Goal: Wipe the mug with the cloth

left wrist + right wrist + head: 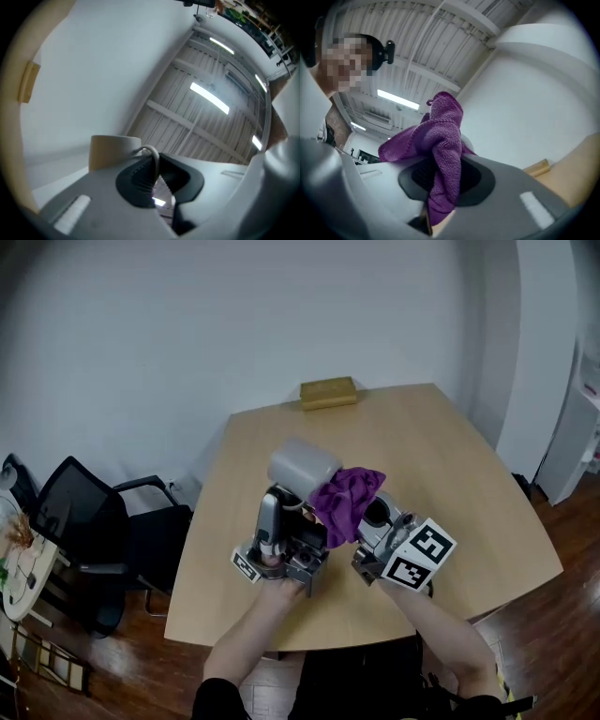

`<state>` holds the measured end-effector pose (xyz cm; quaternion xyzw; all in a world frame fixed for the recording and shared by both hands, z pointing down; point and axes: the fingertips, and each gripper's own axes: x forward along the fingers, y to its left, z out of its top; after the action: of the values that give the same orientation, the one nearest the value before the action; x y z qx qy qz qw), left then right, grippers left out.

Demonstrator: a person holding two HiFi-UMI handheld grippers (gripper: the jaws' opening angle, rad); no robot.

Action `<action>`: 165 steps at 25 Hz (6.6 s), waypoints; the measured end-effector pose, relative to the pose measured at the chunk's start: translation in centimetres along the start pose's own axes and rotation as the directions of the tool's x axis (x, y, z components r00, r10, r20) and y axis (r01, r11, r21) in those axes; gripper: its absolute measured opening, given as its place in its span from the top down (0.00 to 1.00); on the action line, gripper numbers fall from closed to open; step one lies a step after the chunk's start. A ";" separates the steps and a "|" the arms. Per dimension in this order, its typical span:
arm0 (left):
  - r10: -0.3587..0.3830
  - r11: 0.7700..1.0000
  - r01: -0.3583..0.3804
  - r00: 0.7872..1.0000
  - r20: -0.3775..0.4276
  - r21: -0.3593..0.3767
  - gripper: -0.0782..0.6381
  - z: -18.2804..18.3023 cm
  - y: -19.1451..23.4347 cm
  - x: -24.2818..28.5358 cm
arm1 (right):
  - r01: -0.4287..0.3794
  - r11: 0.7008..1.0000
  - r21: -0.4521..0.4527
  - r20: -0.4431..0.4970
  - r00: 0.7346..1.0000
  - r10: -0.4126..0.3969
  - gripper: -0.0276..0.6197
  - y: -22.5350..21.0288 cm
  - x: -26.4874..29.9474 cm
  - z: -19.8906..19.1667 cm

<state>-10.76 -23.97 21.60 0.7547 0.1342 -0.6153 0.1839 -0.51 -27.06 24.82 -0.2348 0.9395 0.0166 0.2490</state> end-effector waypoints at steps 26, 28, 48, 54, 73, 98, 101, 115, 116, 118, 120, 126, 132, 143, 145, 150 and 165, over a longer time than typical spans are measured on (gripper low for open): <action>-0.084 0.996 0.084 0.996 -0.011 -0.002 0.85 0.3 -1.4 0.5 | 0.180 0.975 0.134 0.163 0.966 -0.200 0.84 -2.3 -1.8 2.8; -0.079 0.997 0.079 0.997 -0.003 0.000 0.86 0.4 -1.2 0.3 | 0.077 0.997 -0.001 0.210 0.975 -0.075 0.84 1.5 -1.3 4.3; -0.101 0.995 0.101 0.994 -0.033 0.011 0.85 0.0 -1.6 0.7 | 0.047 0.970 -0.239 0.051 0.998 -0.036 0.84 4.5 -0.1 2.0; -0.118 0.993 0.118 0.992 -0.039 -0.008 0.85 -0.1 -1.9 0.9 | 0.140 0.972 -0.190 -0.063 0.986 -0.154 0.84 0.6 0.0 -1.0; -0.136 0.991 0.135 0.986 -0.100 -0.010 0.85 -2.2 -2.6 -0.1 | 0.237 0.965 -0.114 -0.055 0.968 -0.244 0.84 -1.4 -1.9 -0.5; 0.251 0.958 -0.018 0.534 -0.807 0.286 0.85 -10.1 6.6 -7.4 | 0.363 0.891 0.274 -0.239 0.923 -0.302 0.84 -13.6 -7.7 -4.1; 0.297 0.946 0.029 0.320 -0.899 0.323 0.85 -11.5 8.4 -10.7 | 0.357 0.880 0.313 -0.264 0.923 -0.281 0.84 -14.8 -8.4 -5.7; 0.261 0.965 0.036 -0.198 -0.945 0.259 0.81 -9.8 12.4 -19.1 | 0.429 0.764 0.482 -0.308 0.899 -0.311 0.84 -18.1 -10.7 -8.9; 0.295 0.955 0.044 -0.229 -0.928 0.293 0.80 -9.5 12.9 -19.6 | 0.440 0.756 0.485 -0.314 0.894 -0.319 0.84 -18.1 -10.8 -9.0; 0.353 0.935 0.062 -0.241 -0.904 0.348 0.75 -9.2 13.4 -19.9 | 0.452 0.748 0.486 -0.324 0.888 -0.326 0.84 -17.9 -11.0 -9.3; 0.413 0.910 0.078 -0.237 -0.879 0.407 0.74 -8.8 13.8 -19.9 | 0.453 0.744 0.491 -0.326 0.888 -0.325 0.84 -17.9 -11.0 -9.3; 0.701 0.708 0.133 -0.253 -0.667 0.693 0.72 -6.4 16.4 -20.0 | 0.456 0.744 0.487 -0.319 0.887 -0.335 0.84 -18.1 -11.2 -8.6; 0.812 0.566 0.146 -0.268 -0.518 0.811 0.71 -4.5 17.1 -19.8 | 0.445 0.758 0.477 -0.316 0.892 -0.324 0.84 -17.5 -10.9 -8.5; 0.853 0.486 0.104 -0.272 -0.445 0.868 0.78 -1.8 20.5 -19.2 | 0.360 0.838 0.409 -0.295 0.922 -0.252 0.84 -16.5 -9.3 -7.6; 0.869 0.455 0.092 -0.264 -0.419 0.886 0.79 -0.7 22.2 -19.1 | 0.359 0.835 0.416 -0.292 0.923 -0.250 0.84 -16.4 -9.3 -7.8; 0.925 0.311 0.022 -0.238 -0.297 0.950 0.81 2.6 25.8 -18.8 | 0.369 0.839 0.401 -0.301 0.917 -0.260 0.84 -16.6 -9.6 -7.9; 0.959 0.080 -0.131 -0.260 -0.112 0.988 0.80 4.2 25.0 -19.8 | 0.300 0.858 0.418 -0.266 0.943 -0.201 0.84 -15.6 -8.4 -7.1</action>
<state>-7.82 -47.72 43.01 0.8495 -0.4900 0.1778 0.0812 9.66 -38.31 36.32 -0.2915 0.8996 -0.2603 0.1948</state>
